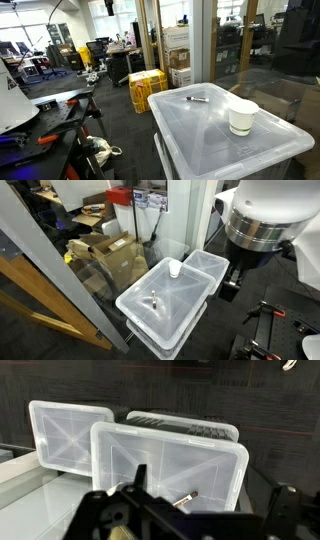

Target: Put the marker inside the mug cup

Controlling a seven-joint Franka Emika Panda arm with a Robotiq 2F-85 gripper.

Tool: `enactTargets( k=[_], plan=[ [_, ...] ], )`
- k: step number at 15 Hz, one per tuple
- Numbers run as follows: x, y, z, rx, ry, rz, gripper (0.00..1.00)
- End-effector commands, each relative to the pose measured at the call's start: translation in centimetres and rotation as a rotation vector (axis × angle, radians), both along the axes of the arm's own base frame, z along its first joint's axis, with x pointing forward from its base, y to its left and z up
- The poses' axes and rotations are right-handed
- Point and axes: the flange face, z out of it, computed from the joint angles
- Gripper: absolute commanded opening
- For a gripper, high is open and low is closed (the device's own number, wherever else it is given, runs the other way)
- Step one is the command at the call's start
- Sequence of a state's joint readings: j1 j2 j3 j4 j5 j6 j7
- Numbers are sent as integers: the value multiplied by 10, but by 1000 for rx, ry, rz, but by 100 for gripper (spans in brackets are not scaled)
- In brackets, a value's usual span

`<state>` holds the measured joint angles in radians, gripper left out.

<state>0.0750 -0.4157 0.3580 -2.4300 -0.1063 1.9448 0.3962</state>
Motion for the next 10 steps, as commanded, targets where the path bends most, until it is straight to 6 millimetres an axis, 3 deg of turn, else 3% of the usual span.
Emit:
enactTargets(
  k=[1, 10],
  plan=[
    [16, -4, -4, 23, -63, -6, 100],
    [75, -25, -34, 183, -222, -132, 100]
  ],
)
